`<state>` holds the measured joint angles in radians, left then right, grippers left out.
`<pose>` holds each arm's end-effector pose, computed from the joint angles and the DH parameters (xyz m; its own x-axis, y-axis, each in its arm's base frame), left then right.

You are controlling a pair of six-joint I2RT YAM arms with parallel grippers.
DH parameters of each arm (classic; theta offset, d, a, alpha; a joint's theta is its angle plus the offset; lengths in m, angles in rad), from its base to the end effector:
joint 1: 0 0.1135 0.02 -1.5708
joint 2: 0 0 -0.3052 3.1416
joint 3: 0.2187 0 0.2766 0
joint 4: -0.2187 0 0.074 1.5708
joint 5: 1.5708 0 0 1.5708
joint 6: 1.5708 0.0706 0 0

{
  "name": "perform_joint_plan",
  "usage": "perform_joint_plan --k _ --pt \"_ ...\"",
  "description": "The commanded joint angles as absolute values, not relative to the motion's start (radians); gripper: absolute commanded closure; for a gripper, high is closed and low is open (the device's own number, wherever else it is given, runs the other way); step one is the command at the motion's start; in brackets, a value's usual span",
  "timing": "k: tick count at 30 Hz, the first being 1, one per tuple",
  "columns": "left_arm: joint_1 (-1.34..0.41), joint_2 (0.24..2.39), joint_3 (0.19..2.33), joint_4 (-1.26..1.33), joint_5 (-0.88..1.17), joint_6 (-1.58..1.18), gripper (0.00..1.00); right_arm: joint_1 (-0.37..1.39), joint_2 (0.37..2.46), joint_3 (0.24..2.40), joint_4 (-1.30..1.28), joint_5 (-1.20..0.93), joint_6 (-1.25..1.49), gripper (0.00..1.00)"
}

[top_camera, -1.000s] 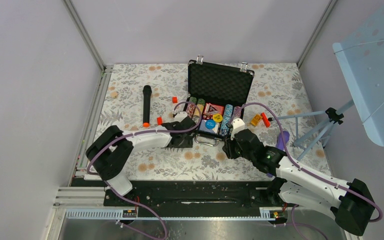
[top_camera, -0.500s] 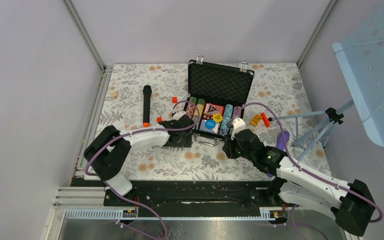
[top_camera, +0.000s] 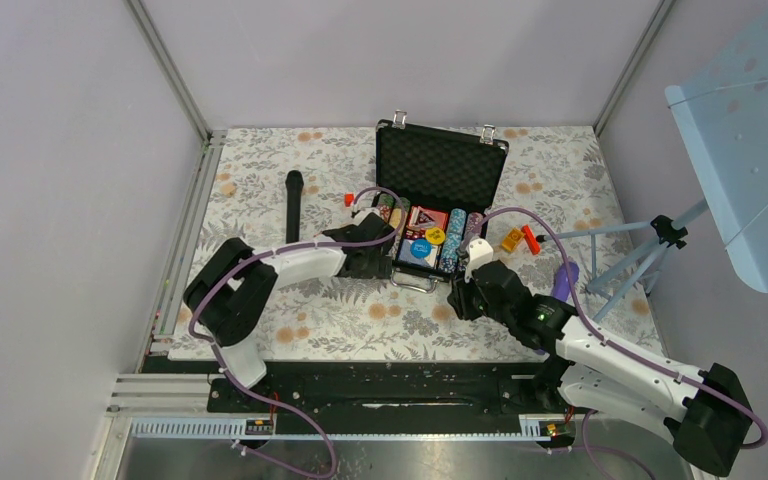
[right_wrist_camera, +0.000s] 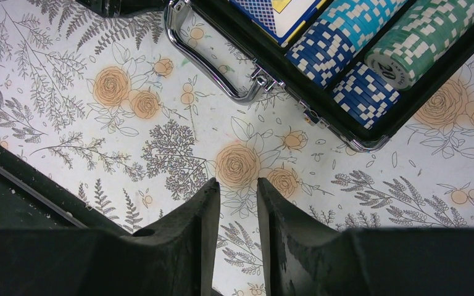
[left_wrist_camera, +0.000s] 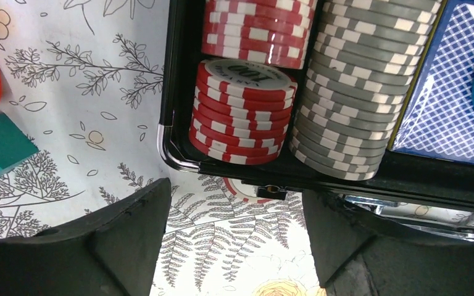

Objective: Pack up texas hold em set

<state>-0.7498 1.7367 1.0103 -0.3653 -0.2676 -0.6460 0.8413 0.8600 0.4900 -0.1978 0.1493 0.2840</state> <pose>0.2891 -0.2437 0.1539 -0.8605 0.0080 -0.5093 0.0626 0.9940 -0.0901 0.1515 0.1537 0.2258 -0.5272 -0.1740 -0.8317 -0.5270 0.8348 0.1594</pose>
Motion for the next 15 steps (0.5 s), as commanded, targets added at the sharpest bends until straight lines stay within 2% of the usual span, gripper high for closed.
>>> perform_joint_plan --k 1,15 --pt "-0.750 1.802 1.073 -0.270 -0.234 -0.645 0.22 0.837 0.853 0.488 -0.189 0.180 0.268 0.64" --pt "-0.746 1.902 1.167 -0.245 -0.244 -0.635 0.30 0.838 0.849 0.477 -0.191 0.181 0.273 0.64"
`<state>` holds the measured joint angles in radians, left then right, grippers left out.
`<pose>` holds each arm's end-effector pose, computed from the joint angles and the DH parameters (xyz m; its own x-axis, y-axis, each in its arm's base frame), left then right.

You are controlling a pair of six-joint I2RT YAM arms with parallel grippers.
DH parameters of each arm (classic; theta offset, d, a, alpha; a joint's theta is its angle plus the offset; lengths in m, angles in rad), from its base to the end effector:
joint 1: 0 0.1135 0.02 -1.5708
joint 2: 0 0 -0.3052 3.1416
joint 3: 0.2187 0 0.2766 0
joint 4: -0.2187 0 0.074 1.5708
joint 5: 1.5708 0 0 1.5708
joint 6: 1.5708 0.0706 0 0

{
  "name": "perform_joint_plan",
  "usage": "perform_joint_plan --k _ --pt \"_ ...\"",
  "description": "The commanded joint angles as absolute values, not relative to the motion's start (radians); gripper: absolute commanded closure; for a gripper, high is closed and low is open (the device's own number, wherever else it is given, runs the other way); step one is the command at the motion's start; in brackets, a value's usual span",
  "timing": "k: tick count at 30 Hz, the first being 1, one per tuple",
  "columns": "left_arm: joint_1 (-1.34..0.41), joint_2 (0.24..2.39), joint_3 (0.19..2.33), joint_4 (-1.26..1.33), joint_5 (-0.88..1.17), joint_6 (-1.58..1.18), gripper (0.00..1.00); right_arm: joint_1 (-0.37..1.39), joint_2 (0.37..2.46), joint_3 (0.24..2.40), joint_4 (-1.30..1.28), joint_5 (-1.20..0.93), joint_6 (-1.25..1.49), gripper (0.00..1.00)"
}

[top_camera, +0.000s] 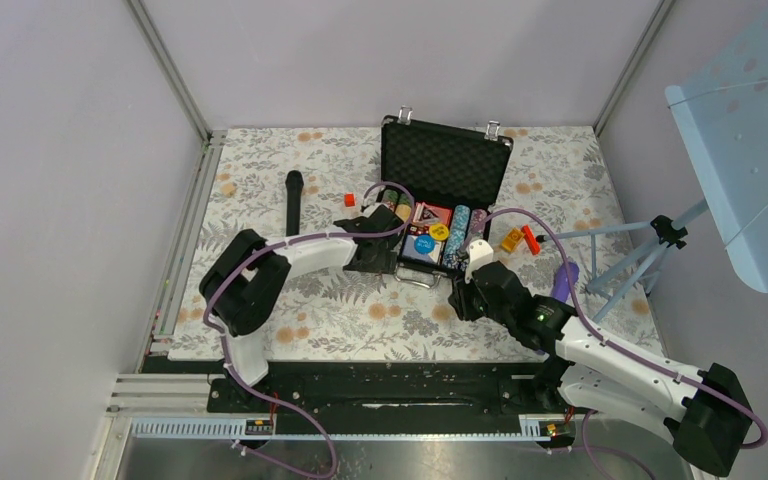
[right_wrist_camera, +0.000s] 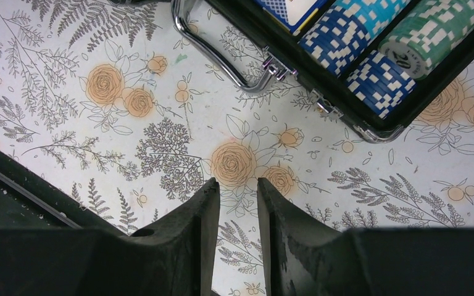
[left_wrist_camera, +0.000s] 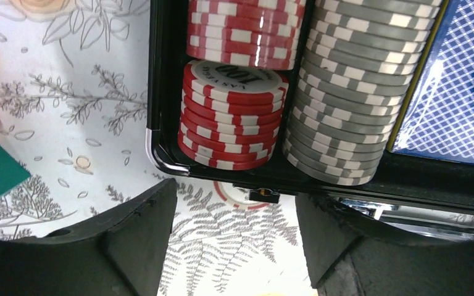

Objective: Pack up texas hold em set

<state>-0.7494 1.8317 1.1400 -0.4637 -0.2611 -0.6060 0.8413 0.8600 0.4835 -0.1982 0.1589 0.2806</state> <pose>0.3070 -0.2607 0.1523 -0.8820 0.0690 -0.4662 0.0967 0.9947 -0.0357 0.1514 0.1526 0.2232 -0.5275 -0.1797 -0.8303 -0.5219 0.8397 0.1498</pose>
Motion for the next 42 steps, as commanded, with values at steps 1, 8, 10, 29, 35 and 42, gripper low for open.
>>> perform_joint_plan --k 1,8,10,29,35,42 --pt "-0.747 1.905 1.168 -0.243 -0.243 -0.635 0.31 0.837 0.848 0.476 -0.193 0.181 0.272 0.64" --pt "-0.746 1.904 1.127 -0.220 -0.238 -0.641 0.46 0.837 0.841 0.476 -0.197 0.183 0.274 0.64" --pt "-0.746 1.897 1.106 -0.213 -0.237 -0.644 0.50 0.837 0.844 0.476 -0.198 0.182 0.275 0.64" --pt "-0.844 1.773 0.951 -0.420 -0.305 -0.700 0.59 0.838 0.837 0.484 -0.208 0.159 0.280 0.64" --pt "-0.904 1.700 0.859 -0.473 -0.261 -0.757 0.59 0.838 0.833 0.484 -0.210 0.146 0.293 0.64" --pt "-1.034 1.613 0.751 -0.533 -0.230 -0.868 0.59 0.838 0.827 0.484 -0.212 0.132 0.300 0.64"
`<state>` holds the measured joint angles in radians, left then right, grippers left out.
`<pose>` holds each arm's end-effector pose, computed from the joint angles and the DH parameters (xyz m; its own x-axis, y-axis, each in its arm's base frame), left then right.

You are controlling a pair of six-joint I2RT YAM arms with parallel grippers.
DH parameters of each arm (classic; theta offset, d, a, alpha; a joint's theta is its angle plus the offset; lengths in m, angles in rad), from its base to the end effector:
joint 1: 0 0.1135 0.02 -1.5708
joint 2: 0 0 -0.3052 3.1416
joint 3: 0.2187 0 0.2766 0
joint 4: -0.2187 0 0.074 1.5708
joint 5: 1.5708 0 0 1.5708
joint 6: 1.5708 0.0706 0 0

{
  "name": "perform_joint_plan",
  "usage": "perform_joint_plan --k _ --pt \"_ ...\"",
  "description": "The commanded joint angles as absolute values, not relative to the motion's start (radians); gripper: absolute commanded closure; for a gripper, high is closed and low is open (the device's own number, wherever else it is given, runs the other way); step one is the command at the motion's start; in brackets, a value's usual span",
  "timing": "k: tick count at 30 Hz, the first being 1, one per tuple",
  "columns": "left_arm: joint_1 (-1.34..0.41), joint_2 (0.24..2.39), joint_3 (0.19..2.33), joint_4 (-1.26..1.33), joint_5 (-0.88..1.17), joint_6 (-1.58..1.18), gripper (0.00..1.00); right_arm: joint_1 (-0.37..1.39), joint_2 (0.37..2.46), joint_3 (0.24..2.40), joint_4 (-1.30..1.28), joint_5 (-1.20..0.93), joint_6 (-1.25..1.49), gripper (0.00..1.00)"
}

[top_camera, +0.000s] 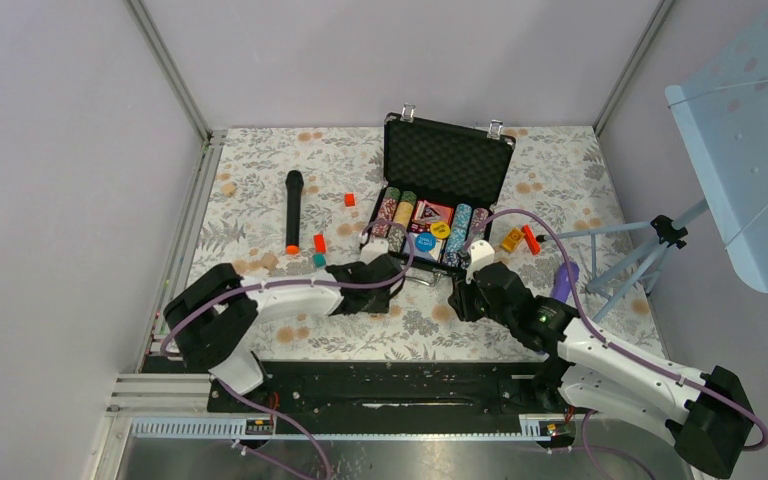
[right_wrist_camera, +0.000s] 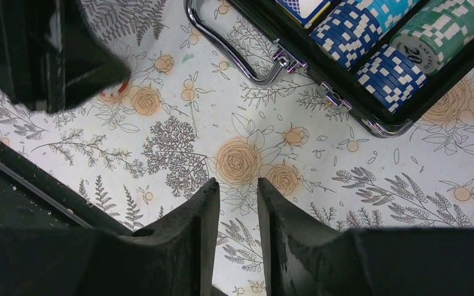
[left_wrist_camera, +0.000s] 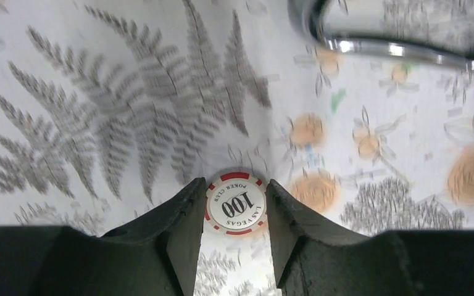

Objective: Pack up texas hold em set

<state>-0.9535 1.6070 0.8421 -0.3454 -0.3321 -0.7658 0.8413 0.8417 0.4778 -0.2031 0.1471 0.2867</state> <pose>0.2098 -0.2557 0.1487 -0.8500 0.0654 -0.5228 0.1358 0.9859 -0.0975 0.1488 0.1509 0.2238 -0.5286 -0.1716 -0.8313 -0.5271 0.8340 0.1630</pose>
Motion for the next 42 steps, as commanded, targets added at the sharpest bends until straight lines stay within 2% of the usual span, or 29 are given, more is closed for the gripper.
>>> perform_joint_plan --k 1,6,11,16,24,27,30,33,42 --pt "-1.063 1.606 0.744 -0.544 -0.230 -0.886 0.59 0.838 0.827 0.485 -0.212 0.129 0.301 0.64" --pt "-1.169 1.584 0.734 -0.556 -0.225 -0.967 0.59 0.838 0.828 0.486 -0.213 0.117 0.312 0.64" --pt "-1.180 1.567 0.747 -0.569 -0.259 -0.977 0.58 0.838 0.826 0.495 -0.227 0.121 0.320 0.64" --pt "-1.141 1.551 0.829 -0.624 -0.329 -0.926 0.52 0.838 0.836 0.521 -0.253 0.141 0.316 0.63" --pt "-1.083 1.488 0.891 -0.645 -0.317 -0.856 0.39 0.838 0.846 0.578 -0.323 0.174 0.342 0.62" --pt "-1.091 1.483 0.858 -0.607 -0.269 -0.864 0.36 0.837 0.844 0.591 -0.349 0.216 0.373 0.56" --pt "-1.121 1.485 0.844 -0.580 -0.263 -0.882 0.34 0.835 0.840 0.615 -0.407 0.231 0.409 0.36" --pt "-1.147 1.483 0.852 -0.574 -0.269 -0.902 0.32 0.831 0.828 0.609 -0.414 0.205 0.410 0.27" --pt "-1.179 1.546 0.869 -0.598 -0.289 -0.919 0.32 0.824 0.817 0.604 -0.450 0.260 0.429 0.26"
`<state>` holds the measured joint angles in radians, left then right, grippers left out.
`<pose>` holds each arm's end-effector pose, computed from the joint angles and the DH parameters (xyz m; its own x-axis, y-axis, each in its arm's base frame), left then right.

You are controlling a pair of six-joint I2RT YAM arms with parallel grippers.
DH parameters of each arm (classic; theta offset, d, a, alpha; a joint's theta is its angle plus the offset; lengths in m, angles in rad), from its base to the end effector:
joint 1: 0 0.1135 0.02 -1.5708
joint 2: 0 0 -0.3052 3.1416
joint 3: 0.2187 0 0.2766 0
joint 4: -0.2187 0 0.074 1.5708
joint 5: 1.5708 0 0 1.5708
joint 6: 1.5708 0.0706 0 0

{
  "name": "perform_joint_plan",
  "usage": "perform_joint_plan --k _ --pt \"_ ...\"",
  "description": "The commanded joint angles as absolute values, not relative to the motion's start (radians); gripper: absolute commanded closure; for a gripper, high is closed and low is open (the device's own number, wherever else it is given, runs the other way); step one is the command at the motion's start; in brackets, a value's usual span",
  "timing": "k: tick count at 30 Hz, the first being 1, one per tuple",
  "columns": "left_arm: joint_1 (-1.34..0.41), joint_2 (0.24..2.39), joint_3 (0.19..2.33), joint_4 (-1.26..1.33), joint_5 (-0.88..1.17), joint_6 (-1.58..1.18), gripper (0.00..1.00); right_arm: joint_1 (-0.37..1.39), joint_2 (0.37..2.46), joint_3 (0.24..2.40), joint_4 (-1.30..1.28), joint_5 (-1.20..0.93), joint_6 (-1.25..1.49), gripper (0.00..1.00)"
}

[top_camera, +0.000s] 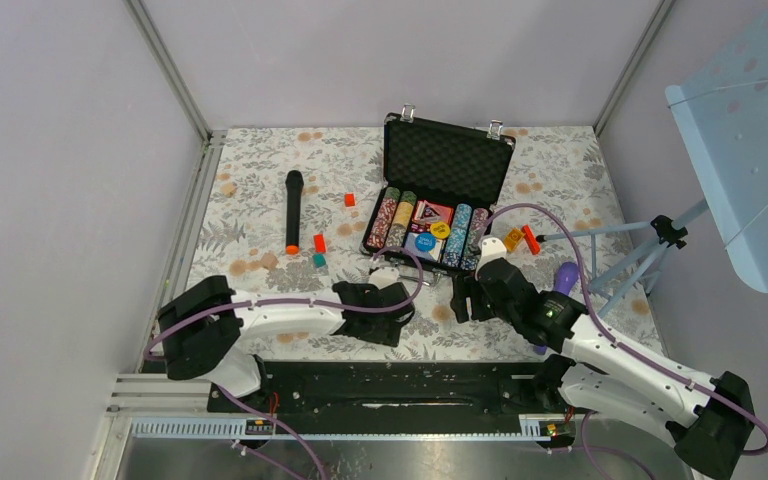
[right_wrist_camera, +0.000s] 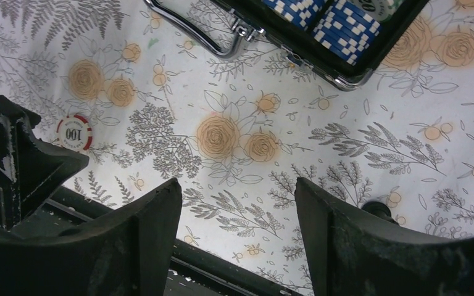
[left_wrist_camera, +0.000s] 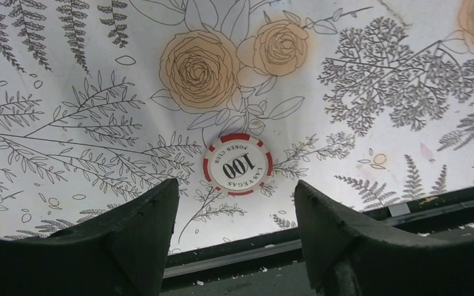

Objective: Pack up texas hold em set

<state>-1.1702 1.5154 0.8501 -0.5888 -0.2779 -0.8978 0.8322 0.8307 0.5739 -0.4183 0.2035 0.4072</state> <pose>0.1336 -0.2657 0.1639 -0.8974 0.1907 -0.3980 0.2414 0.9670 -0.0810 0.1468 0.1400 0.2389 -0.6311 -0.1170 -0.7668 -0.4008 0.8956 0.1932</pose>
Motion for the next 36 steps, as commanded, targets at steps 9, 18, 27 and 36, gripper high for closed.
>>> perform_joint_plan --k 9,18,27,36 --pt "-1.206 1.624 0.871 -0.608 -0.323 -0.940 0.43 0.824 0.804 0.605 -0.462 0.262 0.422 0.28" --pt "-1.209 1.640 0.861 -0.585 -0.317 -0.940 0.54 0.823 0.801 0.603 -0.463 0.256 0.416 0.29" --pt "-1.209 1.626 0.860 -0.578 -0.332 -0.937 0.58 0.824 0.811 0.599 -0.461 0.243 0.412 0.29" --pt "-1.209 1.582 0.894 -0.591 -0.363 -0.919 0.58 0.824 0.823 0.596 -0.446 0.223 0.420 0.29"
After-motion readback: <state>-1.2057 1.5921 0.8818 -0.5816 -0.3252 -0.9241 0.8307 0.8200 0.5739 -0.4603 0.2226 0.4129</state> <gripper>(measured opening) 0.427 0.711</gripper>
